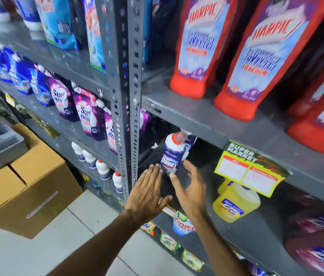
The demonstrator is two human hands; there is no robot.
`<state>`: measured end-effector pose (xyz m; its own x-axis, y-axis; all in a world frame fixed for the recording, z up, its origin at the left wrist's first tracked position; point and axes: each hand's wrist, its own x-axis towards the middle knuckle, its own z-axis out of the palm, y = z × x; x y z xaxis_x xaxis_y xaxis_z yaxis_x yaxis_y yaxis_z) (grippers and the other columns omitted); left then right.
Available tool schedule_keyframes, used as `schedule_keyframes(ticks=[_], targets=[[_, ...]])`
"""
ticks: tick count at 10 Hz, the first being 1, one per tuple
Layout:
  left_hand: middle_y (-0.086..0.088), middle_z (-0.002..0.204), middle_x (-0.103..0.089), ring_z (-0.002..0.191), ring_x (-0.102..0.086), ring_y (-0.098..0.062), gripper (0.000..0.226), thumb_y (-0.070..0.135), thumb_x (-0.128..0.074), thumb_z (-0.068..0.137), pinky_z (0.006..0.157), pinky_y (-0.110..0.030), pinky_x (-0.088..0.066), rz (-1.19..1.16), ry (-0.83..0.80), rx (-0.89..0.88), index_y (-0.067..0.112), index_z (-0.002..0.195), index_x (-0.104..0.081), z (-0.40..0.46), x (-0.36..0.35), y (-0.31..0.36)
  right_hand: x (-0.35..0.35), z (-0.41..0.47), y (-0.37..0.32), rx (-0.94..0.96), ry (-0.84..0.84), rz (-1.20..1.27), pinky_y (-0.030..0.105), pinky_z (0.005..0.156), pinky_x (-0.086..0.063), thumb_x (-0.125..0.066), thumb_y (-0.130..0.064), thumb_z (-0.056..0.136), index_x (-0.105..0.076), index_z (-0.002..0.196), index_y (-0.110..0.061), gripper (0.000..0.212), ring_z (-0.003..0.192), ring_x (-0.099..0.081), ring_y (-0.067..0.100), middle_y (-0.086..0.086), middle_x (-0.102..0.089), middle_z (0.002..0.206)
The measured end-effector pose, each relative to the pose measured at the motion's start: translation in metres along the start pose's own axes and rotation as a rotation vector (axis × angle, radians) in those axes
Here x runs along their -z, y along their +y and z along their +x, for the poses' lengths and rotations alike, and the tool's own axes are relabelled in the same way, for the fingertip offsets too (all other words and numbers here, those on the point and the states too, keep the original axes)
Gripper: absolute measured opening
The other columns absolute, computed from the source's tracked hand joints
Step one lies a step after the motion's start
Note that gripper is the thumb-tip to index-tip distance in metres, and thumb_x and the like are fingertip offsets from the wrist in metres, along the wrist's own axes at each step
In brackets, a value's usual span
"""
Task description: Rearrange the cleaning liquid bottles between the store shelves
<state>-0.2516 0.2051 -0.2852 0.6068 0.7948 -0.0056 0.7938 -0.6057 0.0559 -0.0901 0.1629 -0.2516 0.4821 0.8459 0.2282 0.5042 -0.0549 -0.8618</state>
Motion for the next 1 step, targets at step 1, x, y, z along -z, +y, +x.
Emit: schedule_keyframes(ticks=[1], targets=[[-0.023, 0.172, -0.014, 0.161, -0.012, -0.037, 0.091, 0.068, -0.029, 0.105, 0.128, -0.053, -0.026, -0.061, 0.181, -0.087, -0.003, 0.162, -0.020, -0.0252, 0.0418, 0.0090, 0.0257, -0.0317, -0.0469, 0.107, 0.007, -0.004, 0.029, 0.108, -0.051, -0.079, -0.043, 0.092, -0.063, 0.138, -0.034, 0.050, 0.130, -0.060, 0.001, -0.012, -0.067, 0.140]])
